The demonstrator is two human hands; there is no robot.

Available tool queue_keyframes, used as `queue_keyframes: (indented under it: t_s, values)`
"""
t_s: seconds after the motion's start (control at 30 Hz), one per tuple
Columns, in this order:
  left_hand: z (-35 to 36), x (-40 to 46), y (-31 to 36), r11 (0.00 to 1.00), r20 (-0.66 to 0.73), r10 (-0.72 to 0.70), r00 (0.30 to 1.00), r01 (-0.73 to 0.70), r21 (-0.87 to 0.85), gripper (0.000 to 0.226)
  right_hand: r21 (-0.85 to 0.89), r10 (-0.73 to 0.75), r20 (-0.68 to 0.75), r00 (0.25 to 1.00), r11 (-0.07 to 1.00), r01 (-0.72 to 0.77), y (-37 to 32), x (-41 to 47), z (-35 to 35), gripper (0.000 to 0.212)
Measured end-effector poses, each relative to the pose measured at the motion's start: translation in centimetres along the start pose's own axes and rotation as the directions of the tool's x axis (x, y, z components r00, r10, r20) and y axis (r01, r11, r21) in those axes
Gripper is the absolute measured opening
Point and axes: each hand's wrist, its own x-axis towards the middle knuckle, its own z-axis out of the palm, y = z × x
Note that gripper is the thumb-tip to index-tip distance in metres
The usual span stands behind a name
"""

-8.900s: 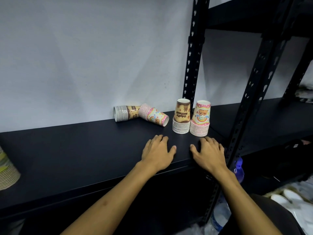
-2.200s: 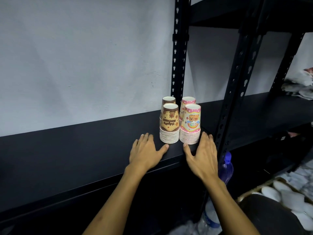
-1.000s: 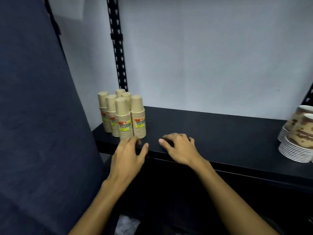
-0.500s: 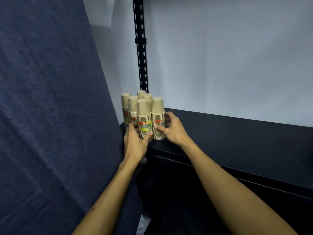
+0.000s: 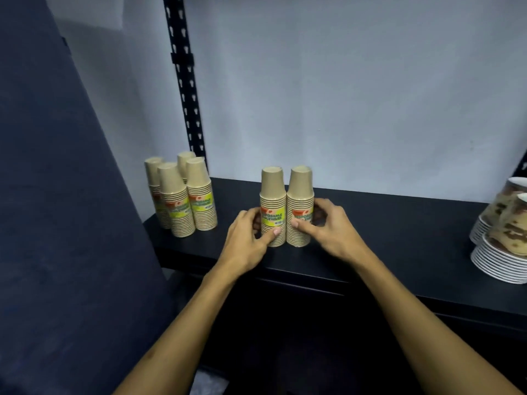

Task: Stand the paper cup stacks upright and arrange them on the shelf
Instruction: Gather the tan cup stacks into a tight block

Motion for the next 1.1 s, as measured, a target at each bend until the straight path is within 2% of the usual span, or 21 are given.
queue_keyframes:
  t_s: [0.17,0.4,0.77,1.1]
  values:
    - [4.4,2.4,2.1,0.996,0.108,0.053,0.993,-0.045,-0.075,0.055,-0.073,0.034,-0.069,0.997,0.997,-0.039,2.9,0.2,-3.9,0.055]
    - [8.3,7.3,3.4,0.999,0.183,0.028,0.983,-0.022,-0.032,0.055,-0.071,0.098,-0.139,0.985,0.992,-0.108,5.8,3.1,-6.2,0.053]
    - [13.4,13.4,2.6,0.998,0.181,-0.023,0.983,0.033,-0.055,0.055,-0.066,0.136,-0.226,0.965,0.986,-0.155,8.9,8.5,-7.5,0.049]
    - [15.5,16.9,1.7,1.000,0.148,0.009,0.989,-0.005,-0.027,0.056,-0.025,0.135,-0.261,0.956,0.989,-0.146,11.6,11.7,-7.4,0.051]
